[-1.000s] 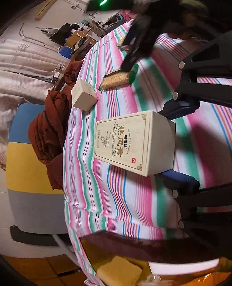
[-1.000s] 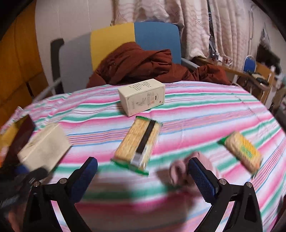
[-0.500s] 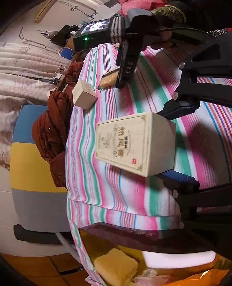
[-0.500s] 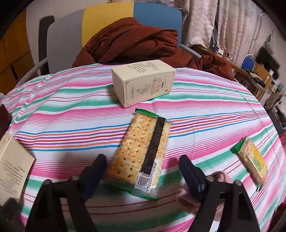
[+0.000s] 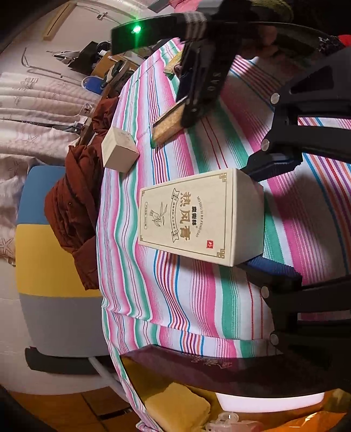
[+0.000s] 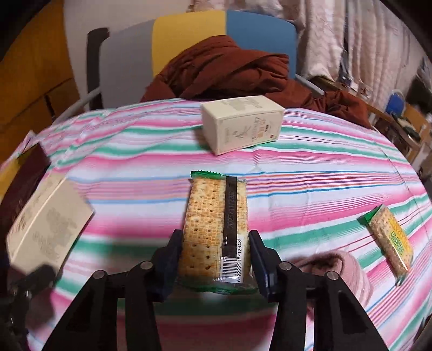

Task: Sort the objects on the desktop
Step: 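Lift the tea box with the left tool while the right tool grasps the wrapped cracker pack, then carry the tea box and cracker pack into the gold tray and open both tools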

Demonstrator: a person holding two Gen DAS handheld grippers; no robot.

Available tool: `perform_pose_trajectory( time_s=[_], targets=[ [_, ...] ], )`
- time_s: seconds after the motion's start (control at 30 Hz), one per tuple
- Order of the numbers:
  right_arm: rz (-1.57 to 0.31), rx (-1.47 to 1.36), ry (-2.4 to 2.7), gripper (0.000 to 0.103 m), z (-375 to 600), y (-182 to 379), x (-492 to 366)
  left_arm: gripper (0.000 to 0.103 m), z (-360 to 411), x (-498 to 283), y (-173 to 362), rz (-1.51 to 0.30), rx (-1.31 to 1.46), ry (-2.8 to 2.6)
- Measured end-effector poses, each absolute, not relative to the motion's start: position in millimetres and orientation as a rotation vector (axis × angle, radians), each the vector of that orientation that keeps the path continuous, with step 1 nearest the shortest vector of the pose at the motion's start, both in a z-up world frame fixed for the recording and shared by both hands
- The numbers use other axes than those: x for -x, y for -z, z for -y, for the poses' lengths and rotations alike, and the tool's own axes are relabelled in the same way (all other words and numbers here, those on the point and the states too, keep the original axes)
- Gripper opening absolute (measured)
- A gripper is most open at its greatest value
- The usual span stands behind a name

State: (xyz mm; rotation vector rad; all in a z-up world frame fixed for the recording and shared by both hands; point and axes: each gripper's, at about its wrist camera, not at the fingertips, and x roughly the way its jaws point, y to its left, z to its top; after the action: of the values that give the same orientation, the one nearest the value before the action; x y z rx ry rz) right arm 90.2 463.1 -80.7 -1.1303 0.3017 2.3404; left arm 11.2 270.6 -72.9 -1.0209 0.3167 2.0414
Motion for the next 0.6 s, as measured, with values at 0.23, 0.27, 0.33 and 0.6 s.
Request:
perform_pose_trajectory(
  time_s=[0.23, 0.27, 0.33, 0.6],
  targets=[
    [-0.341, 1.11, -2.411, 0.049, -441.2, 76.1, -107.0, 0.052, -255.5, -18.5, 58.3, -0.29, 0.963, -2.093],
    [-0.344, 1.104, -2.422, 0.049, -437.9, 74.7, -108.2, 0.052, -252.4, -18.8, 55.8, -0.281, 0.953, -2.101],
    [-0.346, 1.09, -2.443, 0.048, -430.9, 71.4, -110.0, 0.052, -247.9, -19.0, 53.0, -0.268, 0.948, -2.106],
    [-0.356, 1.013, -2.52, 0.048, -406.6, 50.6, -117.7, 0.052, -223.1, -23.2, 30.0, -0.212, 0.863, -2.168]
  ],
)
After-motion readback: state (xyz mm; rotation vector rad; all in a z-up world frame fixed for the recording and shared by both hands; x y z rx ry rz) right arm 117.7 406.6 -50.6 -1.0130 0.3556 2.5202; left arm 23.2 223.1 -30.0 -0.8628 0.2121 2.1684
